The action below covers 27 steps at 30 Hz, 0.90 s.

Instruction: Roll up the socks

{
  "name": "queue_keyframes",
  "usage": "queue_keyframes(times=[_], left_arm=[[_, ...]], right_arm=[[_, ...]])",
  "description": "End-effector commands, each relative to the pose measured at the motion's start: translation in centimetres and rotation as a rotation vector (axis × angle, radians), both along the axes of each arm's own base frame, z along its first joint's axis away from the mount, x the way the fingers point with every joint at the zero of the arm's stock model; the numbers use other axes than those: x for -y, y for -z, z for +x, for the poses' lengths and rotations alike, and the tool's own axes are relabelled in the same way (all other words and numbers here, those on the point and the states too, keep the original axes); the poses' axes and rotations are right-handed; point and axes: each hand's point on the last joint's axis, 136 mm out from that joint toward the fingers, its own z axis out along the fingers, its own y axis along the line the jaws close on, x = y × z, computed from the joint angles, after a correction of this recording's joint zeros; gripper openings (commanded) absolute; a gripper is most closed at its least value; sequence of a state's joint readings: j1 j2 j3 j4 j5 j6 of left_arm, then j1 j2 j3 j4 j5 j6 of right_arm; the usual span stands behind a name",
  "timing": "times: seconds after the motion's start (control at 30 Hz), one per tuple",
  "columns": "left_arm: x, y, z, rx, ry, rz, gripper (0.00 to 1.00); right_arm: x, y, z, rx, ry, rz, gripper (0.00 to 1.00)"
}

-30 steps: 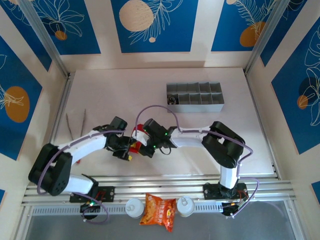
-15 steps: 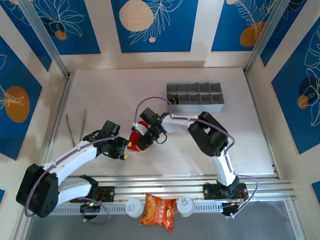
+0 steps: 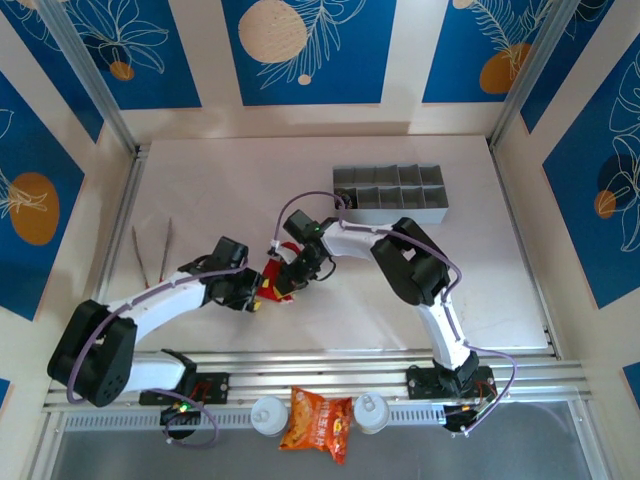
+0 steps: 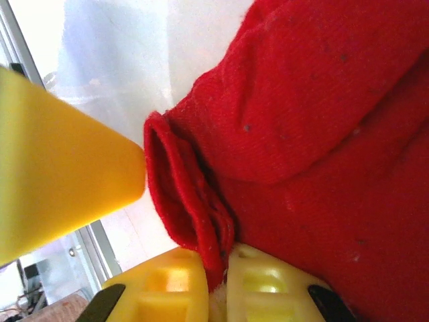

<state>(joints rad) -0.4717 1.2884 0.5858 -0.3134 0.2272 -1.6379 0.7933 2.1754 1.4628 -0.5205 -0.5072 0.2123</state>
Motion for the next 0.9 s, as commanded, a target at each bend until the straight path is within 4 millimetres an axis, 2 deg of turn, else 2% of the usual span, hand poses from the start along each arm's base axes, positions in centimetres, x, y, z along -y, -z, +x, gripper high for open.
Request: queue_keyframes(times=[0.0,0.17,0.27,0.47,0.7,0.87], left_arm=[[-0.3,-1.4,1.7,0.106,0.012,0.021,0.5],[0.0,-1.0,1.6,0.144,0.044,0.011,0.42],[-0.1,-0.6,1.2,0.144,0.051,0.015,0.4],[0.3,-0.4,1.8,0.167,0.069,0.012,0.34],[0.6,1.7,1.1,0.074,0.12,0.055,0.32],[-0.5,3.1,-0.5,-0.078,0.145,0.15,0.34]], right_arm=[[0.7,1.2,-0.4,-0.094,0.026,-0.059,0.0],[0.8,1.5,0.0,-0.136,0.063,-0.066,0.0],[0.8,1.4,0.2,-0.156,0.073,-0.057,0.0],[1.0,1.7,0.2,-0.183,0.085,-0.064,0.0],[1.0,1.8,0.4,-0.182,0.091,-0.065,0.0],[0.9,1.8,0.4,-0.168,0.087,-0.066,0.0]])
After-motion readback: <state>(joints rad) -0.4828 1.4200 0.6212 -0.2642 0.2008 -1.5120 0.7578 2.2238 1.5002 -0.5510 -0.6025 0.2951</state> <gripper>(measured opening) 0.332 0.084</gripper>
